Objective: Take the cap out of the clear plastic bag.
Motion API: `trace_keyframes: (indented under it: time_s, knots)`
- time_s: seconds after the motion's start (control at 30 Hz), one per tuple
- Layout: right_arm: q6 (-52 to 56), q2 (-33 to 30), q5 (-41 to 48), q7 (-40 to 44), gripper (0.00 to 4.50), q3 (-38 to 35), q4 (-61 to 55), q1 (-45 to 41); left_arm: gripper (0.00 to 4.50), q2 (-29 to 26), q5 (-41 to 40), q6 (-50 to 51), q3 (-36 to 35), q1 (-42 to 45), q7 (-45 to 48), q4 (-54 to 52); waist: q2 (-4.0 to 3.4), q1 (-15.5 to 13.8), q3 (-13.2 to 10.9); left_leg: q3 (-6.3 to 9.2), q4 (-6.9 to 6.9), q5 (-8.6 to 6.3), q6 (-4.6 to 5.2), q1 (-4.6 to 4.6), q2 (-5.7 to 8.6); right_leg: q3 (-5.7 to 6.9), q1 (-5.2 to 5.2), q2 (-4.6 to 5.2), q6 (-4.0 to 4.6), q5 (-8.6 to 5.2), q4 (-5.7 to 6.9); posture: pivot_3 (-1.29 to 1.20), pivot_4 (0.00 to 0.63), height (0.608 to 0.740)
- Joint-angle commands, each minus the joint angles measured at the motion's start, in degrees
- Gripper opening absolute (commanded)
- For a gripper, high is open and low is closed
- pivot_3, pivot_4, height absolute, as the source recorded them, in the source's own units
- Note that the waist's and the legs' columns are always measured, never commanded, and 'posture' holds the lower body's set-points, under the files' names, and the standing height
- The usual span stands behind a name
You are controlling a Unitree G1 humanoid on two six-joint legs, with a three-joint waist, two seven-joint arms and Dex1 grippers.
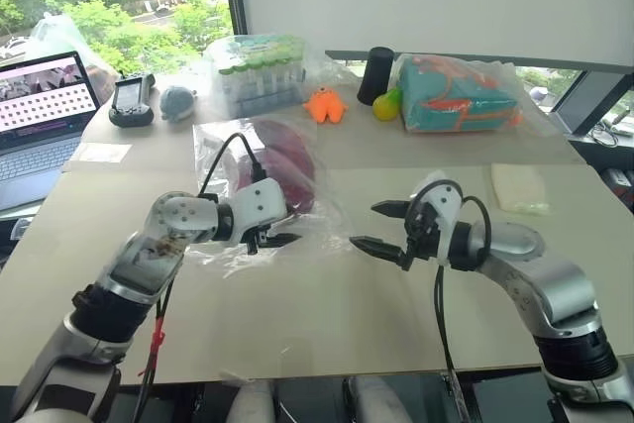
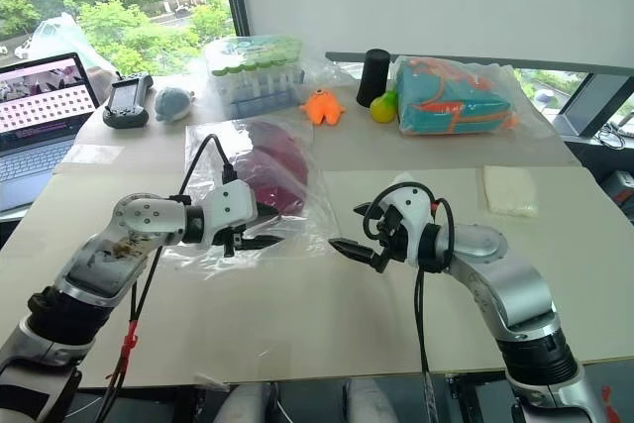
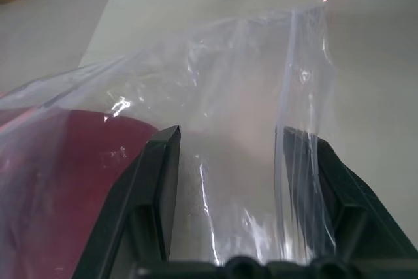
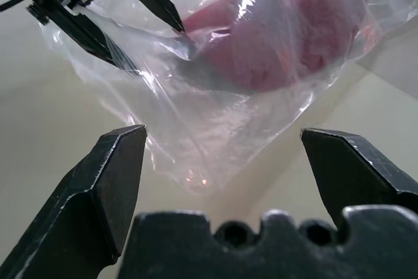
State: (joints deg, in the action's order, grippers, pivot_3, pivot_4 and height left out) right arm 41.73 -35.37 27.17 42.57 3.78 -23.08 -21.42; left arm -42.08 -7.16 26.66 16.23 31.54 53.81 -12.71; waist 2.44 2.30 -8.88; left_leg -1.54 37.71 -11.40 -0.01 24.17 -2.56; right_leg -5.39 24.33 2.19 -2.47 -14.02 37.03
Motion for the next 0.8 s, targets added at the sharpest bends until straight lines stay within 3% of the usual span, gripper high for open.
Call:
trace_keyframes:
  time_s: [0.03,0.33,0.7,0.8]
  knots:
    - [-0.59,0.4,0.65,-0.39,4.5,-0.81,-2.24,-0.33,2.54,-0.99,0.75,1.92,-3.11,-0.25,-1.78,-3.37,0.0,0.09,0.0,0.0,0.0,0.0,0.0,0.0,0.0,0.0,0.0,0.0,0.0,0.0,0.0,0.0,0.15,0.74]
    - [-2.06,1.52,-0.27,-0.06,4.5,0.0,-0.56,-1.1,2.54,-6.0,0.79,3.52,-9.82,-4.83,-2.91,-5.06,0.0,0.14,0.0,0.0,0.0,0.0,0.0,-0.01,-0.02,0.0,0.0,0.0,0.0,0.0,0.01,0.0,0.15,0.74]
    - [-2.57,2.21,-0.99,1.0,4.5,0.6,0.38,-1.94,2.54,-3.97,1.47,3.48,-11.3,-3.75,-6.75,-1.49,0.0,-0.02,0.0,0.0,0.0,0.0,0.0,0.0,-0.01,0.02,0.01,0.0,0.02,0.01,0.01,0.0,0.15,0.74]
    - [-2.48,2.19,-0.97,1.04,4.5,0.48,0.16,-2.0,1.86,-3.11,0.78,3.7,-11.26,-3.11,-6.36,-0.99,0.0,-0.02,0.0,0.0,0.0,0.0,0.0,0.0,-0.01,0.02,0.0,0.0,0.03,0.02,0.01,0.0,0.15,0.74]
